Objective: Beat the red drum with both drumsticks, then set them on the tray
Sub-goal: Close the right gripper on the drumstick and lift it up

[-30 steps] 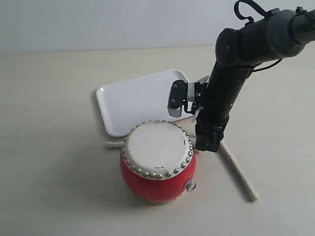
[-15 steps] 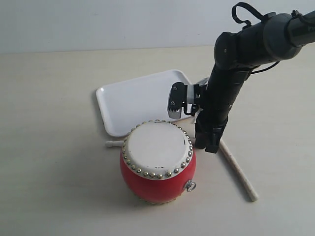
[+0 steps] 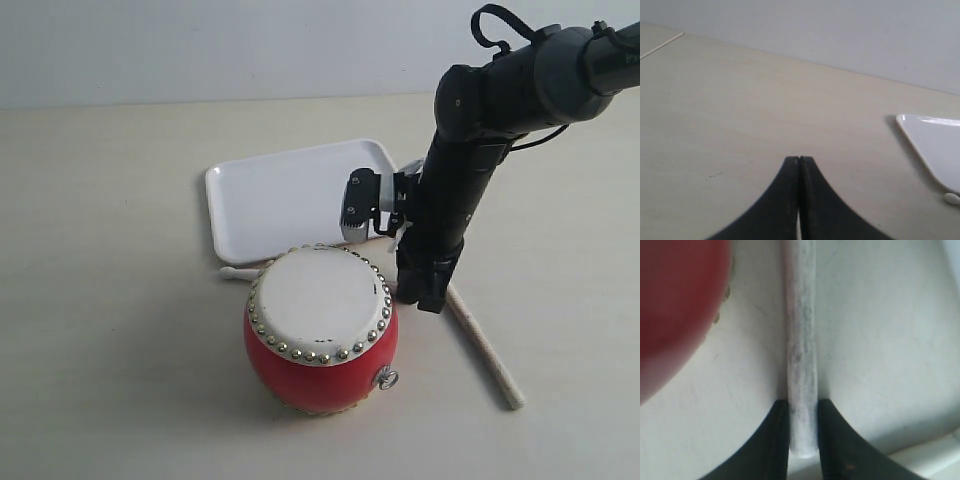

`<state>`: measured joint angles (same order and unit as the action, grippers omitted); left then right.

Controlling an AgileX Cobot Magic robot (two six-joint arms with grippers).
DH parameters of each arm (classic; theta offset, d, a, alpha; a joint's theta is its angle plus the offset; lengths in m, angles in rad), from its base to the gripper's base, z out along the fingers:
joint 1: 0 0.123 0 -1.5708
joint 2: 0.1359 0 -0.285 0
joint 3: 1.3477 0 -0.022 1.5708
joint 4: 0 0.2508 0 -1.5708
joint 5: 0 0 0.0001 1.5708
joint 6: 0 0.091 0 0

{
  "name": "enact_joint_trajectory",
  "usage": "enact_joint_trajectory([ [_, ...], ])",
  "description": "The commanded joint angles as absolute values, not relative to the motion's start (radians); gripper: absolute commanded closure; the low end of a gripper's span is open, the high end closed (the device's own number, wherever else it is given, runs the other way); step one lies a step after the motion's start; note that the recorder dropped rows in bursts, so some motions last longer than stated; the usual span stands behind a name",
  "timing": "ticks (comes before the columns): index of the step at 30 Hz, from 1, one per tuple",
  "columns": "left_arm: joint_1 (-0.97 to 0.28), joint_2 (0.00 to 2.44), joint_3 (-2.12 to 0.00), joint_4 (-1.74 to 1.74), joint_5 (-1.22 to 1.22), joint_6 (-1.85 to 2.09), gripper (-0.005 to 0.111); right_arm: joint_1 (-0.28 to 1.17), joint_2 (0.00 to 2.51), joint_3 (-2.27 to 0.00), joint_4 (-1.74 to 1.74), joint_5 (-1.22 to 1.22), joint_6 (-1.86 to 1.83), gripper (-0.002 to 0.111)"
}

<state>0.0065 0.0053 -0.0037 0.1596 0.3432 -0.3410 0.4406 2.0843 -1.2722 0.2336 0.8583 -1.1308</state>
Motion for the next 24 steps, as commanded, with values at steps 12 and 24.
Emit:
enact_joint_trajectory([
  [12, 0.001, 0.000, 0.000, 0.165, 0.339, -0.346, 0.107, 0.443, 1.958, -1.274, 0.272, 0.889, -1.169, 0.108],
  [24, 0.001, 0.000, 0.000, 0.165, 0.339, -0.346, 0.107, 0.443, 1.791, -1.274, 0.273, 0.839, -1.107, 0.108],
])
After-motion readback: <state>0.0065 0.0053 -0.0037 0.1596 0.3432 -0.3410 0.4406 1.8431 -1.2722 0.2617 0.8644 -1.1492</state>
